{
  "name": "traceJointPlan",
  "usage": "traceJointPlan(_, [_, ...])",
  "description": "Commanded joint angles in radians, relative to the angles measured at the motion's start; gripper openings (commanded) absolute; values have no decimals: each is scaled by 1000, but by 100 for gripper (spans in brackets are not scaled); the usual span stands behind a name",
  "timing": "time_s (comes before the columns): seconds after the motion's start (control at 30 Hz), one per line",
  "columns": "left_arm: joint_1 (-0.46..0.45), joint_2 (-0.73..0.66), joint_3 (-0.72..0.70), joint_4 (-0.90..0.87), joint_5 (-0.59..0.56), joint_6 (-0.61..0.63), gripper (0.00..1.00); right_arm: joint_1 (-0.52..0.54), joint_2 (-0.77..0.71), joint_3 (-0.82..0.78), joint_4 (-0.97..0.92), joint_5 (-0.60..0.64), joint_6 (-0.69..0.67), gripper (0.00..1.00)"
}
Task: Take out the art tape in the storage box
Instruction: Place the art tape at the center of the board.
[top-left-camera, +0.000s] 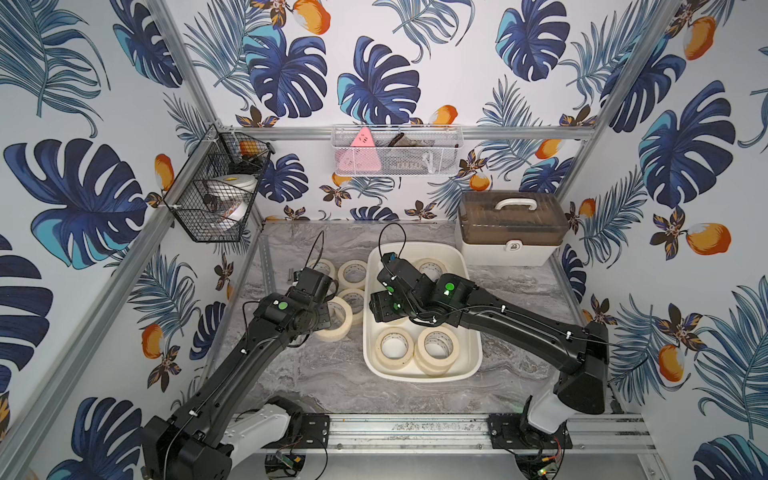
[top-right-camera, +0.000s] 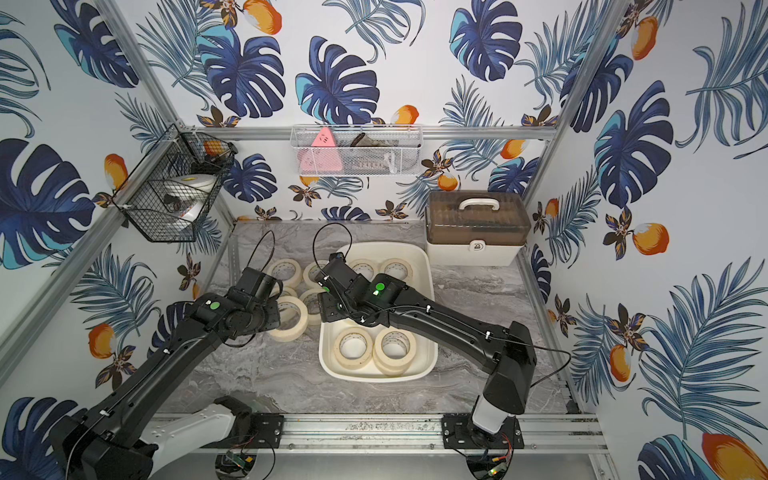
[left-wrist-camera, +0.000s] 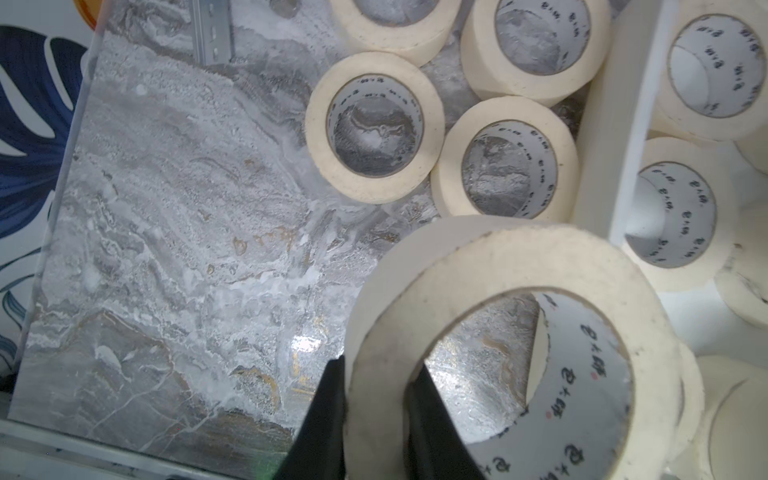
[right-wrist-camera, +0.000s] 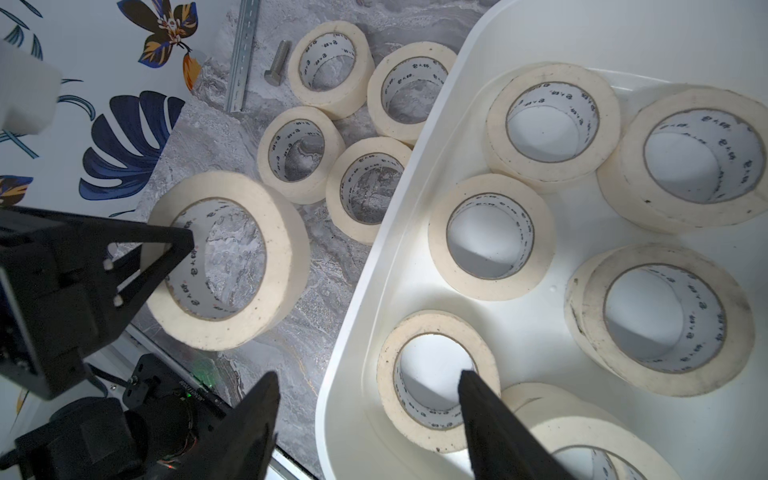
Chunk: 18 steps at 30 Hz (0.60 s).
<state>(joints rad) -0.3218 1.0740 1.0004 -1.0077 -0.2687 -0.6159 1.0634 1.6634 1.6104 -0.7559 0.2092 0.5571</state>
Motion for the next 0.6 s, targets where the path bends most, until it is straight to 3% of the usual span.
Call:
traceJointPlan(0.0, [21,-17,-42,43,0,-58,0,-11,-16,-21,10,18,10,71])
traceJointPlan(0.3, [20,-4,-179,126,91,-96,0,-40,-23,-55,6,6,8,71])
traceJointPlan(0.57, [-55,51,-240,203,75,-144,0,-70,-41,-88,-6,2,8,71])
